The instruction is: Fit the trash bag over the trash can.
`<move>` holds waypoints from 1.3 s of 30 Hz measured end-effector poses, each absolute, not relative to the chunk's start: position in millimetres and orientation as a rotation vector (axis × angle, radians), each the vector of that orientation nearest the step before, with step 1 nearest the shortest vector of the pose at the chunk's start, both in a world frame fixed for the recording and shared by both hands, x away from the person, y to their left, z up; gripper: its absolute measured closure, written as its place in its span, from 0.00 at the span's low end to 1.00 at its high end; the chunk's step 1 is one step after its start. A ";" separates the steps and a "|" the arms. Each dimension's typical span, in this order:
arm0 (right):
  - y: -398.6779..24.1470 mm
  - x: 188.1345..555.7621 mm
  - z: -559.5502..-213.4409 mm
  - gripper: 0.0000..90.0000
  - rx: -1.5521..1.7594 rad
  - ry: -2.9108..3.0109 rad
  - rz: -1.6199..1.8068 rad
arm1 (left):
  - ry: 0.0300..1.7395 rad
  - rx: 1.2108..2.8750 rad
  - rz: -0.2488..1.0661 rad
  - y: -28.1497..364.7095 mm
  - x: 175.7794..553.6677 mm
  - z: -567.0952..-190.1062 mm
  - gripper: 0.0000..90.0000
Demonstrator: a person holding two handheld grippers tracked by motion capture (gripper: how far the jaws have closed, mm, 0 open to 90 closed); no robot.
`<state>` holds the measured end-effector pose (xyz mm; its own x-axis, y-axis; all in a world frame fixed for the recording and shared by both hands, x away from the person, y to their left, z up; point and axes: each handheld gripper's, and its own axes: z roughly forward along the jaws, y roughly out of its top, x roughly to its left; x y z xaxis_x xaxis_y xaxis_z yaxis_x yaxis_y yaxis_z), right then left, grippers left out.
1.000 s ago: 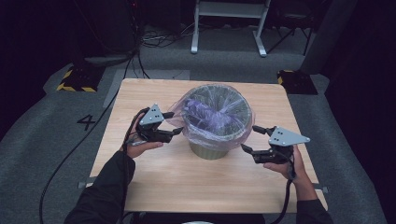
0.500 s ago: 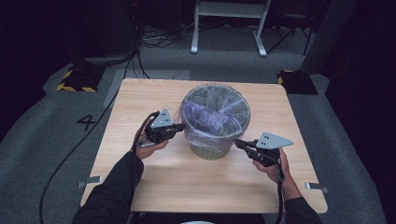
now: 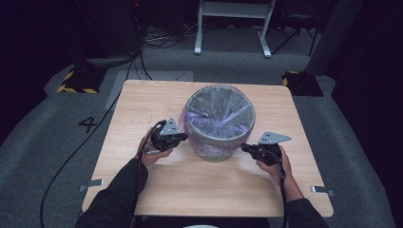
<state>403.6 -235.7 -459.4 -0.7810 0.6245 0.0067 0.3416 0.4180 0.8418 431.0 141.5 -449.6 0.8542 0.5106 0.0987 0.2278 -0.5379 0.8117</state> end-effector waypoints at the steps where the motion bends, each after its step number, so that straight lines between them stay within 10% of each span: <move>1: -236.6 405.2 -461.0 1.00 0.842 2.373 1.299 | 0.534 2.152 0.420 141.5 431.6 -452.4 1.00; 17: -237.5 422.4 -480.9 0.99 0.954 2.399 1.255 | 0.614 2.141 0.392 144.8 436.5 -474.2 0.94; 29: -250.7 416.1 -471.2 0.87 0.966 2.315 1.306 | 0.644 2.139 0.411 159.9 403.0 -460.9 0.24; 39: -263.5 410.9 -461.3 0.64 0.995 2.258 1.329 | 0.619 2.079 0.388 181.6 369.6 -446.7 0.17</move>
